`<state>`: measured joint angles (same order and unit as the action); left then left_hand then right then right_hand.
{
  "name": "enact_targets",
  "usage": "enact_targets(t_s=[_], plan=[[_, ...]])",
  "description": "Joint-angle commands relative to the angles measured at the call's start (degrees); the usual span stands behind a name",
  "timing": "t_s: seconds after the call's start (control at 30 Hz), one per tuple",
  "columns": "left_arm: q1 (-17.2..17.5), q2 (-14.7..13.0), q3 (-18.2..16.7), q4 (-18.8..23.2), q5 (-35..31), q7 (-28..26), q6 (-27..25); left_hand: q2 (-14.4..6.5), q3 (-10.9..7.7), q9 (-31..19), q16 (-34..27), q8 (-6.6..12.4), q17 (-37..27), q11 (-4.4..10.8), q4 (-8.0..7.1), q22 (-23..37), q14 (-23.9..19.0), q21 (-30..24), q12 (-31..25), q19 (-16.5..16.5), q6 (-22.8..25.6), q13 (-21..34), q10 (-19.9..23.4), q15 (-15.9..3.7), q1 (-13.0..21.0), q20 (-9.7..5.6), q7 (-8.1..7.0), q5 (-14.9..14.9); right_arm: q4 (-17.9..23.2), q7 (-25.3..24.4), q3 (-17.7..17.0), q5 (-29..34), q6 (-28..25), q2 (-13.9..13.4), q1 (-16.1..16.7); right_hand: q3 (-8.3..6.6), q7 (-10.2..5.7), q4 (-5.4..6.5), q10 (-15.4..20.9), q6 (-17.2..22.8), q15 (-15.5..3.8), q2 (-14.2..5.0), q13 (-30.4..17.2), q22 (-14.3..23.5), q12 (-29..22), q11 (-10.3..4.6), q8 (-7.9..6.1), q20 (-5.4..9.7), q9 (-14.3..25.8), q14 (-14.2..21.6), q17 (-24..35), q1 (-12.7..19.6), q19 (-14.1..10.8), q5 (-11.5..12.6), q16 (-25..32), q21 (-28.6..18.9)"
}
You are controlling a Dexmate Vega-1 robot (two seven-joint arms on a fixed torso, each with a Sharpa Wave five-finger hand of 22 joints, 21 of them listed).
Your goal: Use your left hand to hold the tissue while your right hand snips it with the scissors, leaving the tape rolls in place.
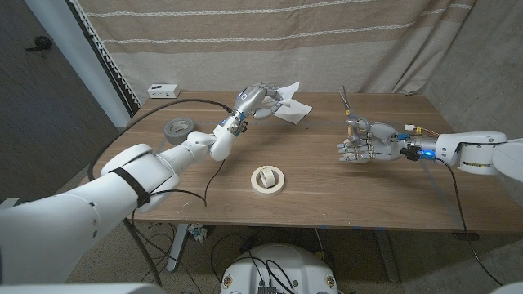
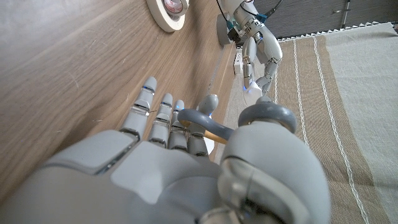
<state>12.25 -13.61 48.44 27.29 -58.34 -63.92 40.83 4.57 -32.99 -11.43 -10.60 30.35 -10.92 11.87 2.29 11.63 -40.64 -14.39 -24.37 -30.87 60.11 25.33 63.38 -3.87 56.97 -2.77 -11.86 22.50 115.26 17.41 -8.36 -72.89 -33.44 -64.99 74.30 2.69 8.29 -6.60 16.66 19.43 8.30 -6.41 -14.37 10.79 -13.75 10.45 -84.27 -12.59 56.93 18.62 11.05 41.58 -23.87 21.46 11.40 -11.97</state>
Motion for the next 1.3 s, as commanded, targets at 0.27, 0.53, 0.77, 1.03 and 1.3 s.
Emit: enact_targets(t_s=[0.27,0.53,0.77,1.03,1.3], plan=[[-1.74,0.40,1.00,-1.59,-3.68,-0.08,-1.11,-0.52,1.51,-4.34,0.03,1.82,-0.17,0.10,-0.83,0.03,0.96,0.50,-0.38,1.65,-0.43,-0.59,-0.47,-9.57,1.67,-8.01,-0.14,0.63,-0.70,4.07,-0.14,2.74,-3.58,-3.66,-1.89,-0.04,1.69,-0.59,0.21,-0.35,0.30,0.08,-0.10,0.11,-0.01,0.56,-0.79,0.07,0.64,0.61,0.23,1.17,-0.96,-0.08,0.28,-0.22],[-2.53,0.38,2.84,-1.89,-4.03,-0.08,-0.93,-0.68,2.17,-4.26,0.01,2.00,-0.18,0.11,-1.27,0.03,1.31,0.58,-0.55,2.19,-0.72,-0.69,-0.76,-9.56,2.22,-8.01,-0.13,0.75,-1.10,6.12,1.28,3.44,-5.23,-5.78,-3.90,-0.09,1.82,-0.63,0.35,-0.11,0.32,-0.01,-0.09,0.12,-0.08,0.58,-0.64,0.06,0.30,0.80,0.23,1.47,-1.85,-0.14,0.31,-0.47],[-1.61,-0.06,1.22,-0.36,-6.01,-0.08,-0.17,-0.73,2.66,-4.17,0.01,2.10,-0.17,0.11,-1.63,0.03,1.45,0.53,-0.64,2.35,-0.91,-0.92,-0.87,-9.55,2.56,-8.01,-0.15,0.80,-1.91,9.12,5.82,4.36,-6.20,-7.84,-8.59,-0.12,2.17,-0.64,0.33,-0.45,0.29,-0.05,-0.08,0.11,-0.06,0.77,-0.76,0.06,0.67,0.93,0.24,1.63,-2.25,-0.18,0.34,-0.54],[0.05,0.32,-3.02,0.65,-7.83,-0.08,0.66,-0.81,3.20,-4.04,0.00,2.32,-0.17,0.12,-2.03,0.02,1.61,0.50,-0.80,2.56,-0.87,-1.06,-1.05,-9.55,3.20,-8.00,-0.14,0.86,-1.94,9.88,8.38,4.18,-5.83,-8.75,-11.29,-0.13,2.17,-0.64,0.23,-0.50,0.26,-0.09,-0.07,0.09,-0.02,0.86,-0.57,0.04,0.45,1.35,0.24,1.81,-2.71,-0.25,0.45,-0.60],[-0.68,1.77,-2.20,-2.82,-2.06,-0.08,3.09,-0.68,3.59,-3.77,-0.03,2.43,-0.16,0.13,-2.49,-0.03,1.39,0.49,-1.01,2.61,-0.72,-1.32,-0.75,-9.53,3.58,-7.95,-0.13,0.74,-1.36,9.54,7.79,3.12,-5.11,-9.38,-9.85,-0.08,2.27,-0.57,0.16,-0.54,0.21,-0.09,-0.06,0.06,0.02,0.93,-0.67,0.02,0.66,1.40,0.25,1.87,-3.02,-0.34,0.40,-0.57]])
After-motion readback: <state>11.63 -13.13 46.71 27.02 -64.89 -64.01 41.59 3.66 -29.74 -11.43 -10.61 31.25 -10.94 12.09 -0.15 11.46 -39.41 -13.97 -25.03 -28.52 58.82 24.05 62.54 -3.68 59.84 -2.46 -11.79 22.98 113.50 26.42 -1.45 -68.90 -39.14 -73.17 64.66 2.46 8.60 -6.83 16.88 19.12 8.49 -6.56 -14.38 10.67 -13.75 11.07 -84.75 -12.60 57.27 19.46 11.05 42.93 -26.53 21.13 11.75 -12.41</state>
